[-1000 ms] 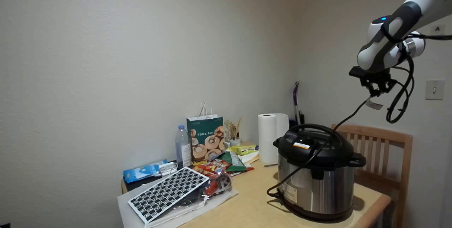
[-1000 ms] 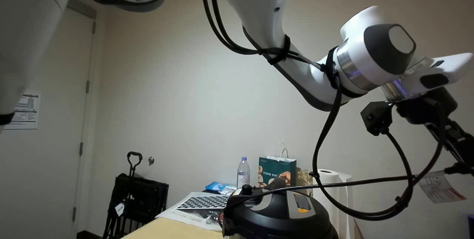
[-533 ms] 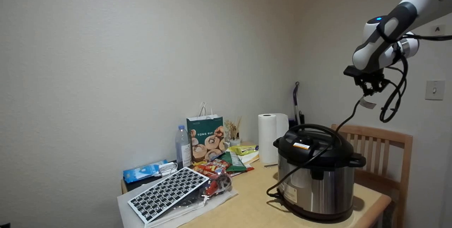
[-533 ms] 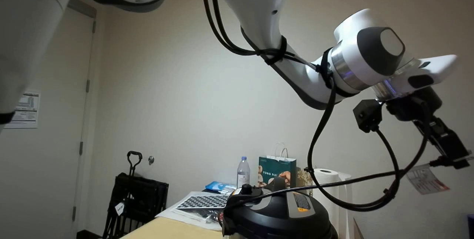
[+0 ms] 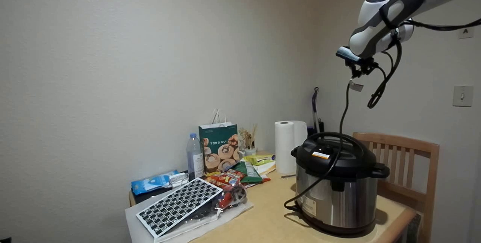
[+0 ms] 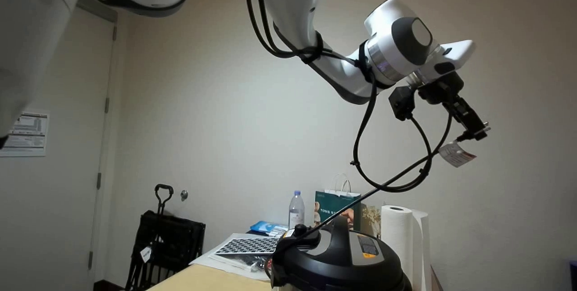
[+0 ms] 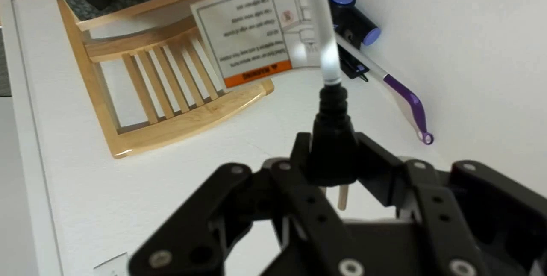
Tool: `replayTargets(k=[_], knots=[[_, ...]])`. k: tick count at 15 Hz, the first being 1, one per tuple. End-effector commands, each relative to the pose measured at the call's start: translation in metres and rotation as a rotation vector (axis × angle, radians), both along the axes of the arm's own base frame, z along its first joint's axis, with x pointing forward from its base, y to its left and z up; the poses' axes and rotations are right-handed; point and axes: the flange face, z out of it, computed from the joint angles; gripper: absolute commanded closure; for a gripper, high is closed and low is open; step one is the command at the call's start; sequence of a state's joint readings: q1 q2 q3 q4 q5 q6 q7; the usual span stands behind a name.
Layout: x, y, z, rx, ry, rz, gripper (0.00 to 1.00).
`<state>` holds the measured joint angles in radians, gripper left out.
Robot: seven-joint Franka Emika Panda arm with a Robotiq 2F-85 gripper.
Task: Put the black cable on the rice cooker
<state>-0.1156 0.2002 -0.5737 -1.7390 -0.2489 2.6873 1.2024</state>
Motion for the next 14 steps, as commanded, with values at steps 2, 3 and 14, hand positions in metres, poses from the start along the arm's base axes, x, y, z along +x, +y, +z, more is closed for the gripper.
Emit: replayTargets(k=[2,3,14], knots=[[0.006,0.032,-0.016,-0.074,0.056,0.21,0.89],[0.01,0.044,-0.03,-0.074,0.075,0.26,0.89],[0.027,0.053,-0.054,-0.06,0.122,0.275,0.9]])
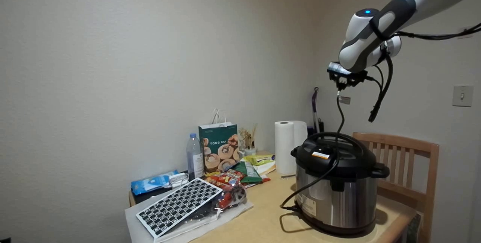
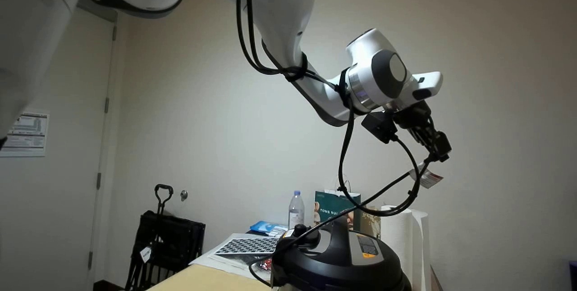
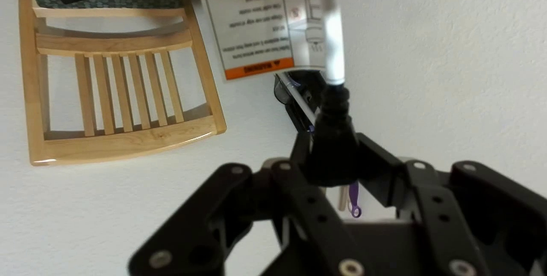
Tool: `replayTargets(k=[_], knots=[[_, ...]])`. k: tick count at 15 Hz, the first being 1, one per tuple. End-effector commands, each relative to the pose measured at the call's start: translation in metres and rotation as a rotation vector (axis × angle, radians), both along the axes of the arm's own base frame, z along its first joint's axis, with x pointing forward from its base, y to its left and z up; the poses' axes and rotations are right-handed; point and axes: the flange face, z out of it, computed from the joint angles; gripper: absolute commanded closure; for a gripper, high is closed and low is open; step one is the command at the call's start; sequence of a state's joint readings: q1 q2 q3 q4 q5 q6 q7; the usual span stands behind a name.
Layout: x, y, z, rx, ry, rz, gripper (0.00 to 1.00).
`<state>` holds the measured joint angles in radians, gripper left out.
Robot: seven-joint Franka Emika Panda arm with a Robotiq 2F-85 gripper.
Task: Put the black cable on the rice cooker
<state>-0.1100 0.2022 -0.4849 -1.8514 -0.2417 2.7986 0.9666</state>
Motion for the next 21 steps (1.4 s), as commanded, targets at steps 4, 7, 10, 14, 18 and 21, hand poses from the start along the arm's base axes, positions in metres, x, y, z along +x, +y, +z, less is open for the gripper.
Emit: replayTargets(k=[4,7,10,14,18,21], knots=[[0.007,0.002,-0.022,-0.022,0.029,-0.003,0.85],[0.011,0.001,-0.028,-0.034,0.042,-0.005,0.39],[0.011,-0.006,-0.029,-0.018,0.045,-0.041,0.2],[0.008,-0.022,-0.023,-0.013,0.033,-0.108,0.01],[0.001,-0.02,0.029,-0.069,-0.091,-0.133,0.0],[0.001,-0.012,0.083,-0.122,-0.243,-0.168,0.0]])
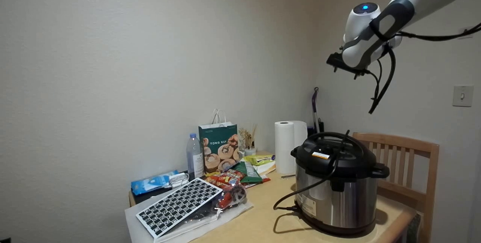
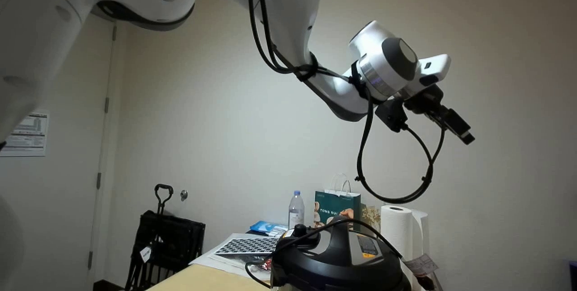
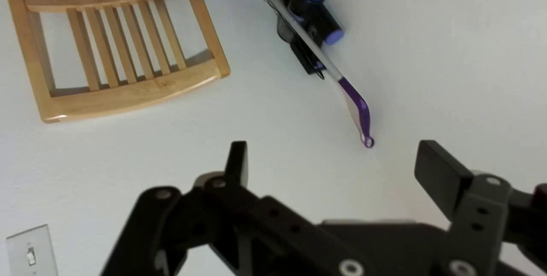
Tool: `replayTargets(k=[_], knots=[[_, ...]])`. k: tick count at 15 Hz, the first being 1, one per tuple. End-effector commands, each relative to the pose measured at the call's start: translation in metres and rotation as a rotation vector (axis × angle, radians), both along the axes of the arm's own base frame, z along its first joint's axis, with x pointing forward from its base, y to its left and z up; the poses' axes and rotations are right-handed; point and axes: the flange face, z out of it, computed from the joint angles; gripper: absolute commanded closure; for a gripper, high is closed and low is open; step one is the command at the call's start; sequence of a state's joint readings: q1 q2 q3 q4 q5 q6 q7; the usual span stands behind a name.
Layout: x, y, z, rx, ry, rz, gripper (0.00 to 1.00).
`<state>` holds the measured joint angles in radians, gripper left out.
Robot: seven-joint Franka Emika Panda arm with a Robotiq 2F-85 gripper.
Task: Put the black cable on the rice cooker
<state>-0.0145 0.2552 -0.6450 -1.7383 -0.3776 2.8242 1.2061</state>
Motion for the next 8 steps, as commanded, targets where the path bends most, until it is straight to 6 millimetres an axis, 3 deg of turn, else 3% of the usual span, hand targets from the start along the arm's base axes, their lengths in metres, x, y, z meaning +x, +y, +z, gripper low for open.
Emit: replayTargets(k=[1,3,8], knots=[[0.0,0.004,0.019,-0.02,-0.046,-0.009,0.0],[-0.002,0.009,0.043,-0.038,-0.099,-0.02,0.0],[-0.003,0.008,0.045,-0.038,-0.104,-0.023,0.0]])
